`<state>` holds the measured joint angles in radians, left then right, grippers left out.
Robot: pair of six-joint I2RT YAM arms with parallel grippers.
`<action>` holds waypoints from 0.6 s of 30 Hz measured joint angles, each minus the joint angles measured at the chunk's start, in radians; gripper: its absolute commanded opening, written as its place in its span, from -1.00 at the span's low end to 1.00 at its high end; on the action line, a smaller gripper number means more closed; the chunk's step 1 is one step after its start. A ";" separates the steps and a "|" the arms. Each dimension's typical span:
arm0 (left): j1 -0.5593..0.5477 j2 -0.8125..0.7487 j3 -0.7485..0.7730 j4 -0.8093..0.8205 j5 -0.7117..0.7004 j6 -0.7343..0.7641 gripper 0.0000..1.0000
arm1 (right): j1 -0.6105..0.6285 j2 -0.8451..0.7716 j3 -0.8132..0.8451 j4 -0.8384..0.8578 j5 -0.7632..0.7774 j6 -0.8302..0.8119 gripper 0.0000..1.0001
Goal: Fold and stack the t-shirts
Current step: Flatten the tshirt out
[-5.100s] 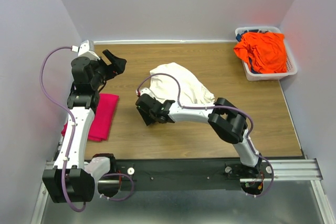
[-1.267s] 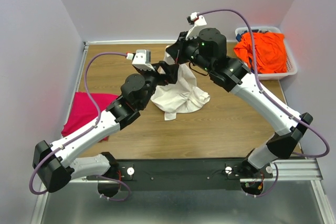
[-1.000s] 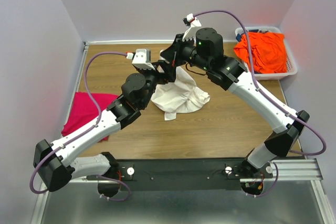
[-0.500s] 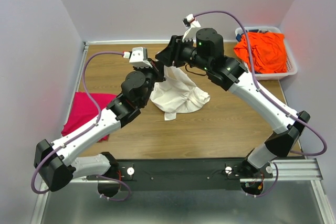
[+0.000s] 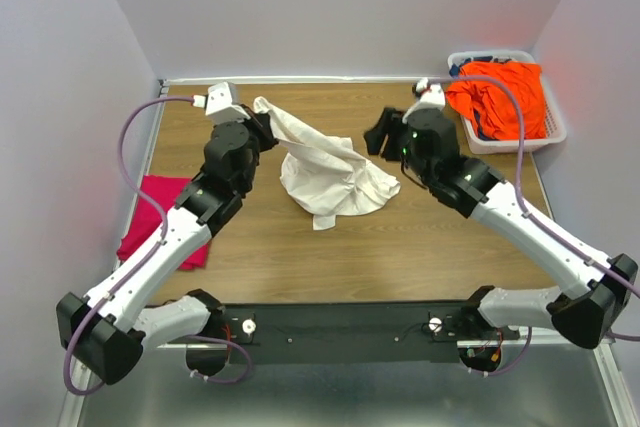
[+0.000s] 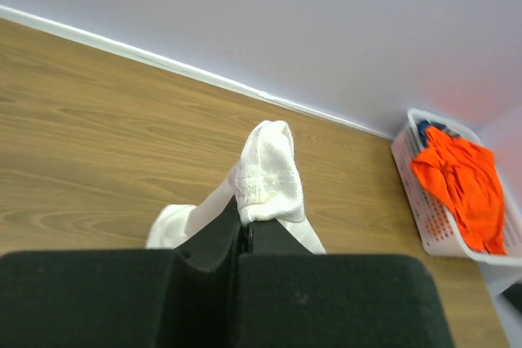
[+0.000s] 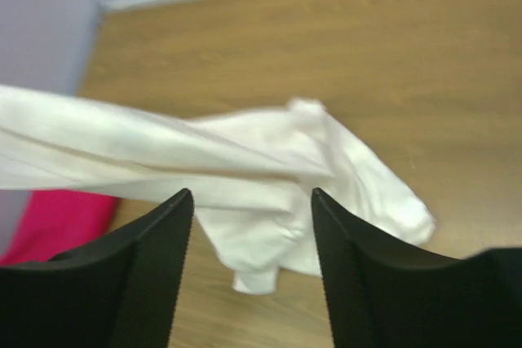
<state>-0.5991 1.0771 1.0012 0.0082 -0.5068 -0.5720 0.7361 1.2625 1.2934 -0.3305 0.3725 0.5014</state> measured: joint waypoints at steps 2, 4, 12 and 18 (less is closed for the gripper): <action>0.038 -0.026 0.008 -0.040 0.003 -0.002 -1.00 | -0.023 -0.019 -0.129 -0.007 0.003 0.029 0.27; 0.058 -0.050 0.013 -0.068 0.007 -0.002 -1.00 | -0.040 -0.003 -0.250 -0.023 0.002 0.058 0.27; 0.090 -0.112 0.021 -0.140 0.025 0.003 -1.00 | -0.043 0.115 -0.422 -0.022 0.000 0.121 0.29; 0.101 -0.116 0.022 -0.183 0.030 0.006 -1.00 | -0.063 0.206 -0.426 0.061 -0.003 0.138 0.29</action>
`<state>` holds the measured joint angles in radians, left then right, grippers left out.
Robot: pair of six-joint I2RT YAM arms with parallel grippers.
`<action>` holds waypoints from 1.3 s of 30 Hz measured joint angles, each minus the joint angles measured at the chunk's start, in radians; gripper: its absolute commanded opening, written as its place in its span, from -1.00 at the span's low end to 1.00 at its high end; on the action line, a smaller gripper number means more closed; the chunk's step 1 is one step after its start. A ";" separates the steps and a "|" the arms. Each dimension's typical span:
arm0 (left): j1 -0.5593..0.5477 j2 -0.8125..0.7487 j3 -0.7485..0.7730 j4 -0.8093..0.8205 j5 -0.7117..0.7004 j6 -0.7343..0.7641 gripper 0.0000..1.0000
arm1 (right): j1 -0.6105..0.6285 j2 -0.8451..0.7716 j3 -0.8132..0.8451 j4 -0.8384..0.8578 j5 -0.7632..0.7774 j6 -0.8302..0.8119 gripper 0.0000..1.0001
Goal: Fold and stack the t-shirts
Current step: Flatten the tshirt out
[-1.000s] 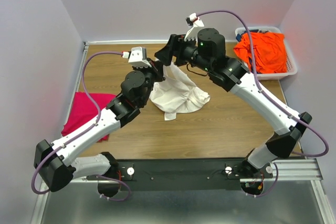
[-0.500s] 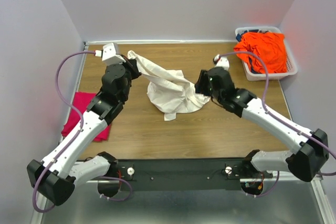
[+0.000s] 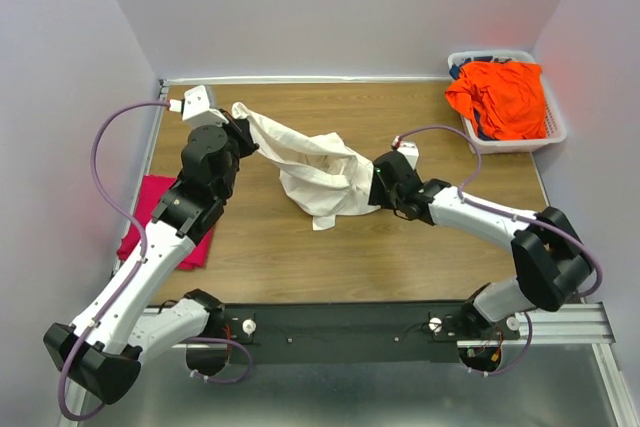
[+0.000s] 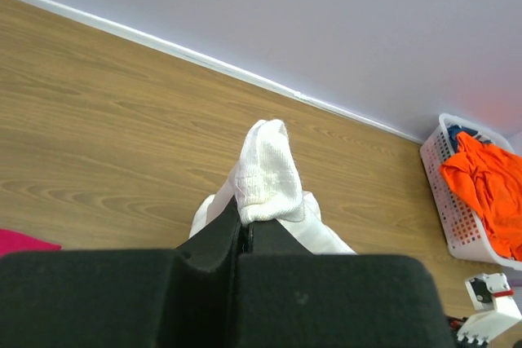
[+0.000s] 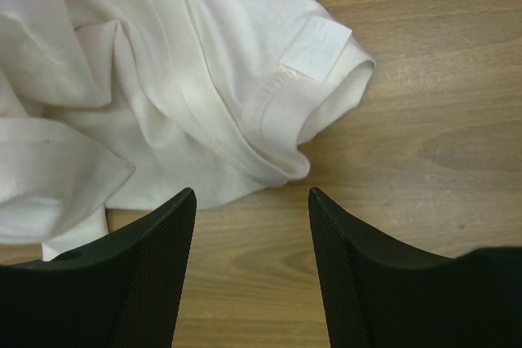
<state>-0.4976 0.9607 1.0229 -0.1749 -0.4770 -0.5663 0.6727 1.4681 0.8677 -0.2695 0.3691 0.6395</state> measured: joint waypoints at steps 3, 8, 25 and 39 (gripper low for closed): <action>0.008 -0.010 0.000 -0.014 0.000 0.003 -1.00 | -0.013 0.059 0.000 0.049 -0.004 0.000 0.28; 0.023 -0.024 0.014 -0.038 0.001 0.019 -1.00 | -0.032 0.150 0.015 0.091 -0.005 -0.001 -0.07; 0.068 -0.076 0.149 -0.119 -0.028 0.116 -1.00 | -0.185 -0.237 0.293 -0.042 0.080 -0.133 -0.99; 0.090 -0.060 0.198 -0.119 -0.106 0.117 -1.00 | -0.250 -0.140 0.612 -0.170 0.132 -0.236 -0.99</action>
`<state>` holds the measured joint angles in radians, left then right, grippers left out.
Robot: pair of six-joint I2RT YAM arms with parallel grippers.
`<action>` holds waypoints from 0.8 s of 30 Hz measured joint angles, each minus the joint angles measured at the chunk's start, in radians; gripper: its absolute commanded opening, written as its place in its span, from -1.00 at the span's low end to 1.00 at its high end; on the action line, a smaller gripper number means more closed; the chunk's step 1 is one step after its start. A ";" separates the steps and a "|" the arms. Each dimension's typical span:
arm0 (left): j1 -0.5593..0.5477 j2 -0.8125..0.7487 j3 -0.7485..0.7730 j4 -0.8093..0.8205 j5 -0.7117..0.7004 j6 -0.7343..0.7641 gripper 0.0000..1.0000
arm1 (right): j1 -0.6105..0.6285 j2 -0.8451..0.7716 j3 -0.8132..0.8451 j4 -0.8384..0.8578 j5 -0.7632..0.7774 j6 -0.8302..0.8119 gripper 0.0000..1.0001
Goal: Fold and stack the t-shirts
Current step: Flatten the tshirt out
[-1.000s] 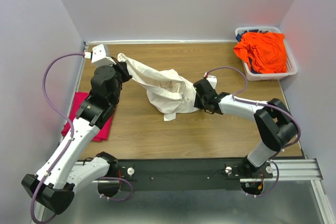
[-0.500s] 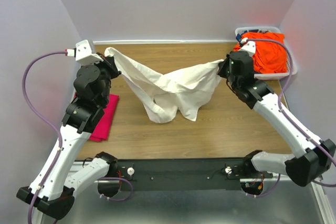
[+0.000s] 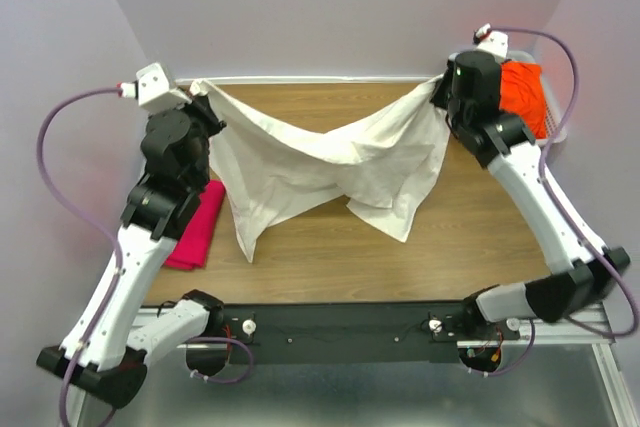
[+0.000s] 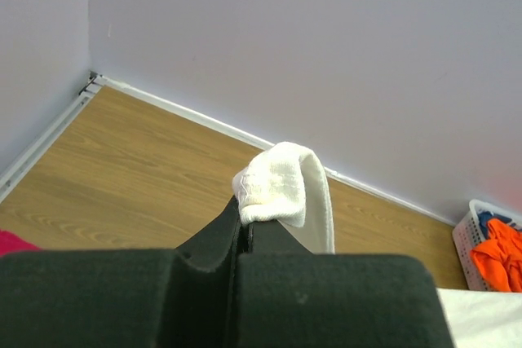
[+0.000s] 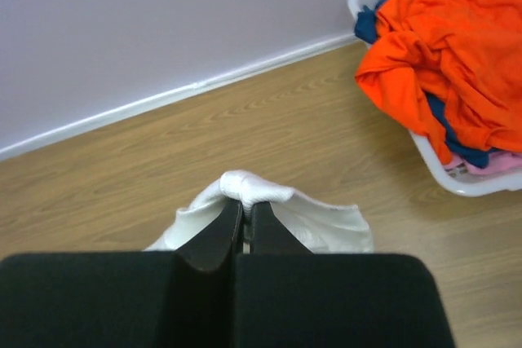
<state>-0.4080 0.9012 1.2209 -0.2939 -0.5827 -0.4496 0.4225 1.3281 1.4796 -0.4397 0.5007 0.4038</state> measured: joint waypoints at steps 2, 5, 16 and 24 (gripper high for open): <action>0.011 0.066 0.027 0.030 0.010 -0.001 -1.00 | -0.056 0.098 0.083 -0.007 -0.036 -0.006 -0.99; 0.050 0.238 0.155 0.078 0.037 0.003 -1.00 | -0.140 0.277 0.263 -0.005 -0.108 -0.013 -0.99; 0.222 0.465 0.560 0.163 0.208 0.012 -1.00 | -0.268 0.430 0.702 -0.016 -0.346 -0.005 -0.99; 0.239 0.178 0.167 0.175 0.251 -0.048 -0.85 | -0.277 0.129 0.341 -0.021 -0.391 -0.011 -0.90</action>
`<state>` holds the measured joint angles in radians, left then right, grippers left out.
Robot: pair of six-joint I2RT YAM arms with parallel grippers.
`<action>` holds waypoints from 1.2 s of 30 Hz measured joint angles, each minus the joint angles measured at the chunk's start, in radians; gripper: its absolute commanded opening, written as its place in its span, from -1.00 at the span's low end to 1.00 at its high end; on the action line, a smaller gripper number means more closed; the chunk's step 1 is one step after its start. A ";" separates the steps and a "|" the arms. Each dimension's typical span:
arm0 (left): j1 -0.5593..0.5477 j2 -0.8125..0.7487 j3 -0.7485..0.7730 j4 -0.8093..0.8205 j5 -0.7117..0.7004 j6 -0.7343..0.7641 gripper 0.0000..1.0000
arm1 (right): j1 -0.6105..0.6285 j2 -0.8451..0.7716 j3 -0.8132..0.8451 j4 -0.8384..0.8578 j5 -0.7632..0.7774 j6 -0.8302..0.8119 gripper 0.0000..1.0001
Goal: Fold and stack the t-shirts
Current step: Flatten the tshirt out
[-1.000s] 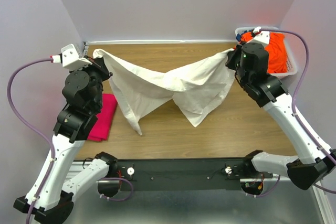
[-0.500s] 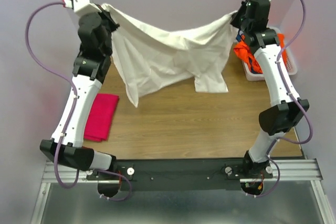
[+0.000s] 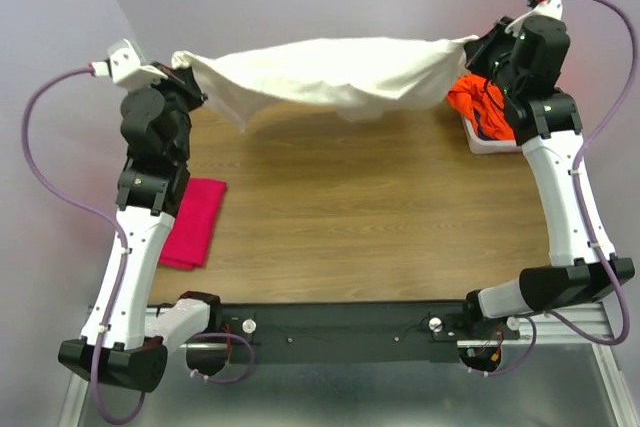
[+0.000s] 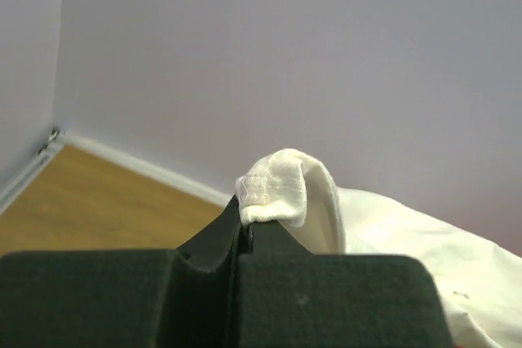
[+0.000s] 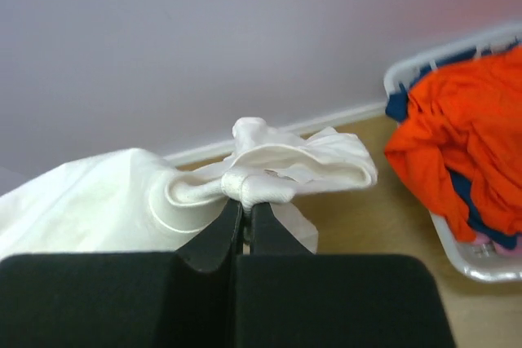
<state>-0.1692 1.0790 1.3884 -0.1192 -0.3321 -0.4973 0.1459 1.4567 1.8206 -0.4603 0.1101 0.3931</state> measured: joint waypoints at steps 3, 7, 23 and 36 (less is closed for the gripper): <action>0.008 -0.035 -0.163 -0.021 0.021 -0.038 -0.33 | -0.013 0.015 -0.101 -0.002 -0.014 -0.004 -0.43; 0.013 -0.006 -0.383 0.009 0.106 -0.103 0.14 | -0.023 0.206 -0.158 0.008 -0.027 -0.010 0.31; 0.017 -0.077 -0.748 -0.002 0.227 -0.277 -0.26 | -0.023 -0.199 -0.869 0.038 -0.053 0.135 0.59; 0.017 0.126 -0.739 -0.071 0.153 -0.402 -0.25 | -0.023 -0.381 -1.240 0.064 -0.218 0.272 0.49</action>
<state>-0.1524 1.2045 0.6491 -0.1898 -0.1787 -0.8989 0.1226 1.0756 0.5804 -0.3962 -0.1078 0.6655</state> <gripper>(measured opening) 0.374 0.750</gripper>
